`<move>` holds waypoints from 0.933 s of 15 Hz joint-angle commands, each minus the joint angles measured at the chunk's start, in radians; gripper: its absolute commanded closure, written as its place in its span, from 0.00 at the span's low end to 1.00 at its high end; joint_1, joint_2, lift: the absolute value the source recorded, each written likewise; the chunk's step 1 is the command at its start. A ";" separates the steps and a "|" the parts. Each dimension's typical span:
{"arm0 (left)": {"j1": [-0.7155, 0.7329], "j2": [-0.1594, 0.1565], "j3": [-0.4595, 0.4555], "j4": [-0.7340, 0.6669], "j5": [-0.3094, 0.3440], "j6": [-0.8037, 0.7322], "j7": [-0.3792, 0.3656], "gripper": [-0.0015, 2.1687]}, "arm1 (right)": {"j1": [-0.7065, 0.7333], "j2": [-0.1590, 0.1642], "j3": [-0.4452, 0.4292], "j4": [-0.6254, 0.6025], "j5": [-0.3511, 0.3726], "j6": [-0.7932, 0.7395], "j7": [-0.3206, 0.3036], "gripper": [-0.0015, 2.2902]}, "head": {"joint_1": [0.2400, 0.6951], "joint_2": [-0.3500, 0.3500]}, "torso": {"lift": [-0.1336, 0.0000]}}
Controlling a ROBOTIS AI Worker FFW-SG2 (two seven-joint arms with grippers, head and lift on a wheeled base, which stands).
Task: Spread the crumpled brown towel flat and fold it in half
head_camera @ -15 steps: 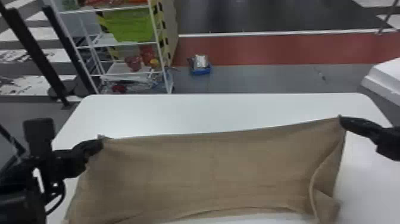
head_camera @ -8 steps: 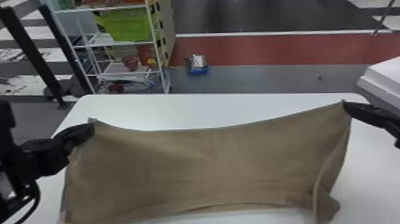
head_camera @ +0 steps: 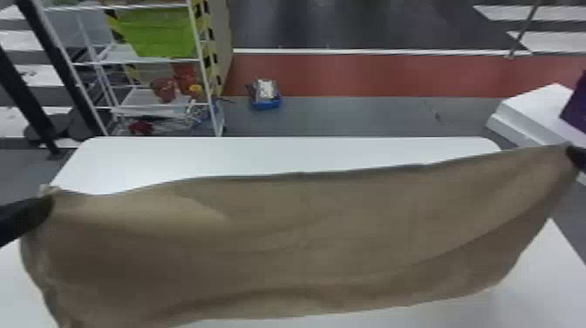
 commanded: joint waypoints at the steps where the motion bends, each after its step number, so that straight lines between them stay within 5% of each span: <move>1: 0.007 -0.003 0.127 -0.037 0.128 0.061 -0.007 0.47 | 0.059 0.005 -0.116 -0.026 -0.103 0.003 0.018 0.85 | 1.00 0.49 | 0.07; 6: 0.010 -0.003 0.347 -0.088 0.418 0.099 -0.033 0.47 | 0.136 0.051 -0.366 -0.086 -0.278 0.012 0.085 0.85 | 1.00 0.35 | 0.07; 10: 0.010 -0.003 0.515 -0.088 0.588 0.099 -0.056 0.47 | 0.161 0.077 -0.452 -0.088 -0.348 0.045 0.132 0.85 | 1.00 0.29 | 0.07; 13: -0.002 -0.003 0.461 -0.088 0.539 0.099 -0.042 0.47 | 0.161 0.073 -0.366 -0.066 -0.248 0.015 0.118 0.85 | 1.00 0.26 | 0.07; 14: -0.002 -0.003 0.332 -0.088 0.392 0.099 -0.039 0.47 | 0.156 0.071 -0.306 -0.051 -0.193 -0.010 0.101 0.85 | 1.00 0.26 | 0.07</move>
